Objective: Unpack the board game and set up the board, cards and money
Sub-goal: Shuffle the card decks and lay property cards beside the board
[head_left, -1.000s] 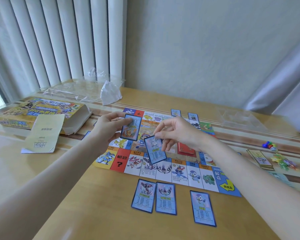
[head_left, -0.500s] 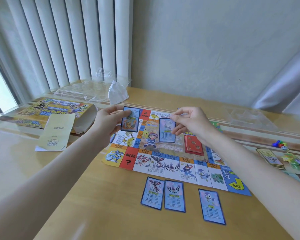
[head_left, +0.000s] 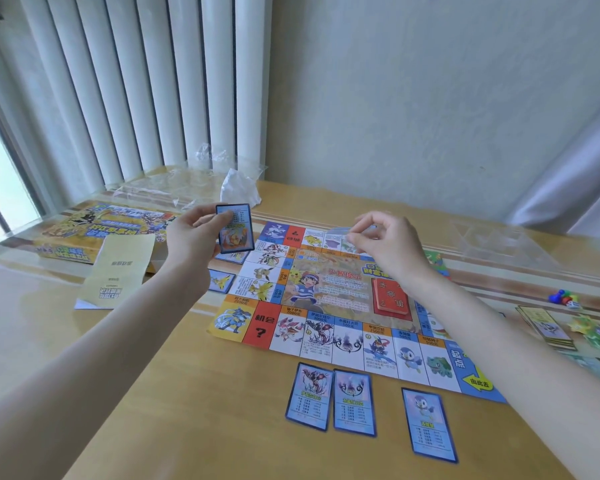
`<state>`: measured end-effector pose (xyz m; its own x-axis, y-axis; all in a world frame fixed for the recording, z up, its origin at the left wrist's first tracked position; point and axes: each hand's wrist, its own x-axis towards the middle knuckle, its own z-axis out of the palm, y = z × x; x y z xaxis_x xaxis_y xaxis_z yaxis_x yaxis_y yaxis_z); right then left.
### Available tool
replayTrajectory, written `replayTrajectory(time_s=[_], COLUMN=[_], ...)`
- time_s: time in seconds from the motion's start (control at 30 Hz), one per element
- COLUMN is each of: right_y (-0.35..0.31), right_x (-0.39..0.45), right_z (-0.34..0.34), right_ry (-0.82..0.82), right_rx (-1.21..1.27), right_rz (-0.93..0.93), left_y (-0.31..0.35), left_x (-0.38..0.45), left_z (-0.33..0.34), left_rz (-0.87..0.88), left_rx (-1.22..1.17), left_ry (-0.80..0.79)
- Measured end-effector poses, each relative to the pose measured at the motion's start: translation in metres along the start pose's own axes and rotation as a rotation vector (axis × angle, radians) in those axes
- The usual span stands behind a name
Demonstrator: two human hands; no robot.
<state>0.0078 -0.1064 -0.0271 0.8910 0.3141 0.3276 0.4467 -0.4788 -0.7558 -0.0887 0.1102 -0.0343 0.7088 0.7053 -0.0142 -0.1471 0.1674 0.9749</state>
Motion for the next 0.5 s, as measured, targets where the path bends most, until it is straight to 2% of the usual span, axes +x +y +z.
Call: replayTrajectory(time_s=[0.3,0.5], right_y=[0.002,0.015], right_x=[0.014,0.030], right_z=[-0.014,-0.040], right_ry=[0.165,0.289], right_rx=[-0.007,0.048], right_rz=[-0.043,0.060], left_y=[-0.003,-0.006], left_x=[0.004,0.002], left_z=[0.012,0.033], left_rz=[-0.002,0.004], left_rx=[0.026,0.023], left_ry=[-0.007,-0.068])
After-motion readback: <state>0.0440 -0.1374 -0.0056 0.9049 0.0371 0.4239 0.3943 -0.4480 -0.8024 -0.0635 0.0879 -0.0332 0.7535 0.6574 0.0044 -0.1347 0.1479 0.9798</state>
